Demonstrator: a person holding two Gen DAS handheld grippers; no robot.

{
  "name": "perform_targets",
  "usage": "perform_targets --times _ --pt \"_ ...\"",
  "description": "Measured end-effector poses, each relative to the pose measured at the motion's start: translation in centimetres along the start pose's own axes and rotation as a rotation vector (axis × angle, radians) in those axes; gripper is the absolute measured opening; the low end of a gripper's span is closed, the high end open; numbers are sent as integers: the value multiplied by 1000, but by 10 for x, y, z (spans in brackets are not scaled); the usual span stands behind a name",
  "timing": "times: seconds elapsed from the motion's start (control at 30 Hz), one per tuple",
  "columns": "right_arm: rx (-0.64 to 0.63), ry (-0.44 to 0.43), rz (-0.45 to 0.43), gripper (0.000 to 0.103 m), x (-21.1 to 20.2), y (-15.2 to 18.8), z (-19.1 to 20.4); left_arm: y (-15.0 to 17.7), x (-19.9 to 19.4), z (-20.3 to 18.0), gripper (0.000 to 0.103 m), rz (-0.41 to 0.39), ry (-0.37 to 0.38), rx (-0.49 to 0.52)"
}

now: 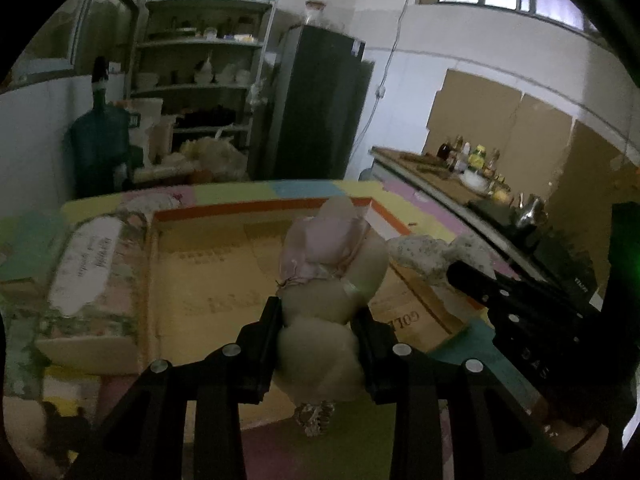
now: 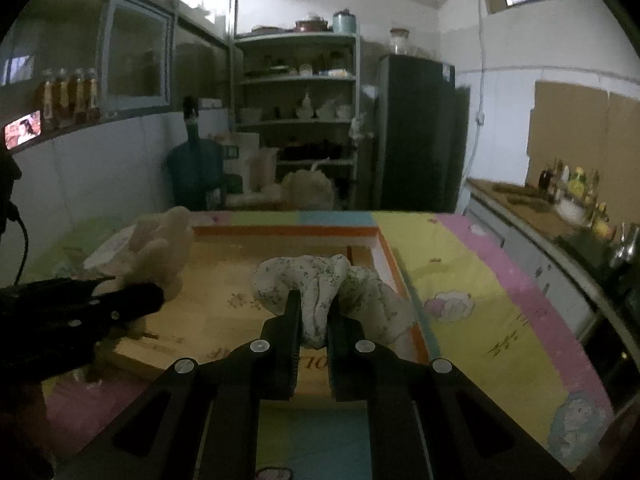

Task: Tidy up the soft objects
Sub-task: 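Carry the plush doll with the left tool while the right tool carries the floral cloth to the tray, then open both tools to drop the doll and cloth into the tray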

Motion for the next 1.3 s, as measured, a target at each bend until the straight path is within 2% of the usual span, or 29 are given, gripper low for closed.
perform_targets --times 0.3,0.57,0.83,0.97,1.03,1.1,1.17,1.3 --pt "51 -14 61 11 29 6 -17 10 40 -5 35 95 -19 -7" --pt "50 -30 116 11 42 13 -17 21 59 -7 35 168 -13 -18" --pt "43 -48 150 17 48 20 -17 23 61 -7 39 185 -6 -53" --pt "25 -56 136 32 44 20 -14 21 60 -6 47 210 18 -75" --pt "16 -53 131 46 42 20 -13 19 54 -5 52 201 35 -92" --pt "10 -49 126 51 40 20 -12 17 47 -4 68 177 40 -101" --pt "12 -43 125 52 38 21 -12 15 41 -3 79 154 41 -105" --pt "24 -37 112 52 30 21 -12 11 27 -2 81 109 64 -119"
Point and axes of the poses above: each gripper's, at about its wrist camera, not at the fingertips, and x roughly the way its jaws point, z to its left, y to its underside, the point moved 5 cm from there along x, roughly the way its jaws point, and after that the axes turned 6 degrees about -z, right-handed, at the moved point
